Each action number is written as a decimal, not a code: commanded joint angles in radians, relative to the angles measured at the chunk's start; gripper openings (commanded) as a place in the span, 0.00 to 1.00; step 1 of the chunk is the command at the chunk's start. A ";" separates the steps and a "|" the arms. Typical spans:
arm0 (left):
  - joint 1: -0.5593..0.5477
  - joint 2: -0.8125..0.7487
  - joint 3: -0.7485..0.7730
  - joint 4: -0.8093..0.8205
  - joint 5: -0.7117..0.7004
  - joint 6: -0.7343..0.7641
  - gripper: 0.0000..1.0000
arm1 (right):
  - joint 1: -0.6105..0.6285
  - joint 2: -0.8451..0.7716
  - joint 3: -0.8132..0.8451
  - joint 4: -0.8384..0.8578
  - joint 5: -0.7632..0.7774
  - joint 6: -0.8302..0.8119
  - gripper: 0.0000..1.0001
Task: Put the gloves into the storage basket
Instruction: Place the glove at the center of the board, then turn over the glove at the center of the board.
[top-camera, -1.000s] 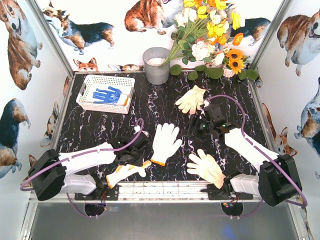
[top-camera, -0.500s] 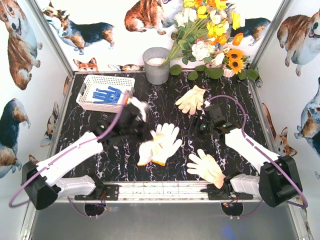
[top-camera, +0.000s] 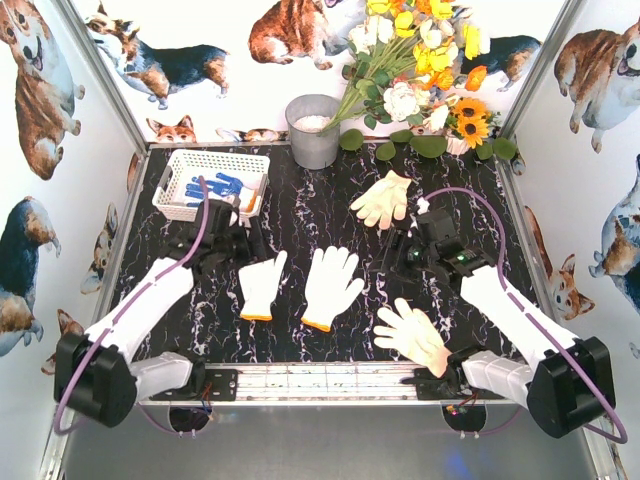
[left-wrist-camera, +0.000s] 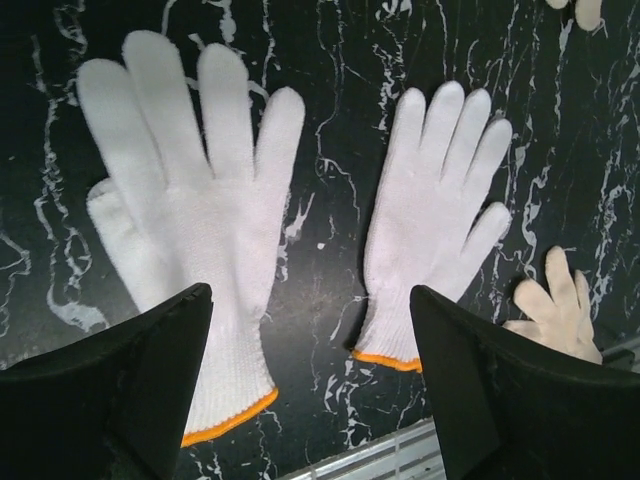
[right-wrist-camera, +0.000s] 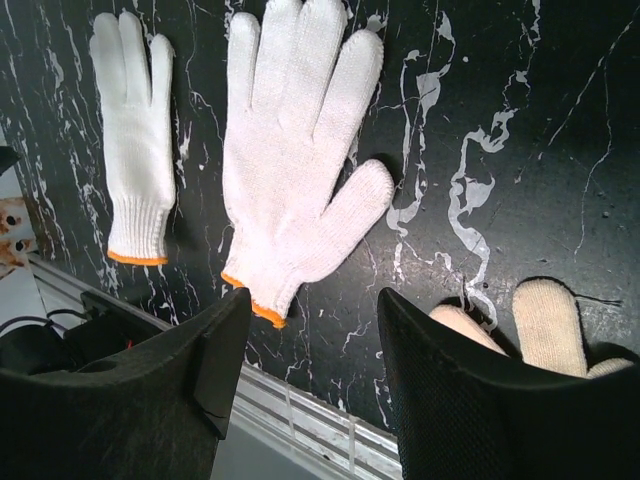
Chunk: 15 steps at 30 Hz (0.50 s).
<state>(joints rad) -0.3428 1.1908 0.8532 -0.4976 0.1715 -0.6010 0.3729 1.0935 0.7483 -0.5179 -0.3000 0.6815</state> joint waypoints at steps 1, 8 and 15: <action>0.005 -0.088 -0.080 -0.033 -0.073 -0.019 0.74 | 0.001 -0.018 0.040 0.015 0.024 -0.001 0.56; 0.004 -0.215 -0.321 -0.039 -0.060 -0.166 0.71 | 0.001 0.017 0.052 0.051 0.005 0.009 0.56; 0.013 -0.297 -0.410 0.024 -0.034 -0.265 0.65 | 0.001 0.019 0.043 0.060 -0.011 0.013 0.56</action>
<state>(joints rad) -0.3408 0.9268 0.4797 -0.5411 0.1184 -0.7864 0.3729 1.1175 0.7502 -0.5179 -0.2981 0.6857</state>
